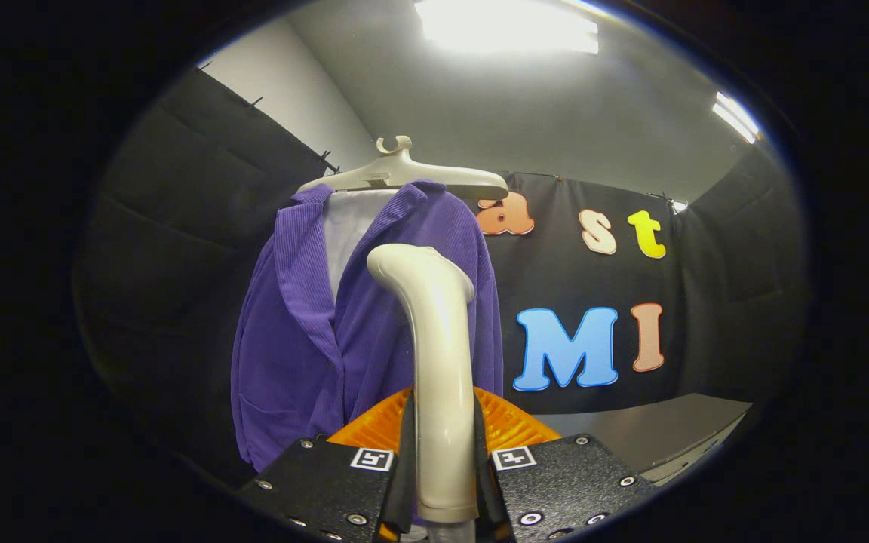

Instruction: Iron the clothes twice with a garment steamer, once on the left side and once on the right side.

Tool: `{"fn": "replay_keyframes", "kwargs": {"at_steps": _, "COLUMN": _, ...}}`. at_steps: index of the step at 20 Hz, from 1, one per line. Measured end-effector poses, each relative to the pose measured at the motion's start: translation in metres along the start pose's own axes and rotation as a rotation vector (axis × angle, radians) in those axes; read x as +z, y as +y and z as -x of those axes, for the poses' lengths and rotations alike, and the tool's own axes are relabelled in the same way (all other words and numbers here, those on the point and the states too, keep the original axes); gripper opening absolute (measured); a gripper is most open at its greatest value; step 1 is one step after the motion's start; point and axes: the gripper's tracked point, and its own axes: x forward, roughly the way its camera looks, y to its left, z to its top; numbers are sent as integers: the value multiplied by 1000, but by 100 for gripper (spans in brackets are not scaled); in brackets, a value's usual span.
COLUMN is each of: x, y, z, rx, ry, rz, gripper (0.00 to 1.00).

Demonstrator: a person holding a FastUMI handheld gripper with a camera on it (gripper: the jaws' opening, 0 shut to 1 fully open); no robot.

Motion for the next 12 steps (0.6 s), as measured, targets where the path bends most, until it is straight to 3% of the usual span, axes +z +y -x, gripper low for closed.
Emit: {"fn": "replay_keyframes", "kwargs": {"at_steps": 12, "x": -77, "y": 21, "z": 44, "rx": 58, "ry": 147, "rz": 23, "gripper": 34}}
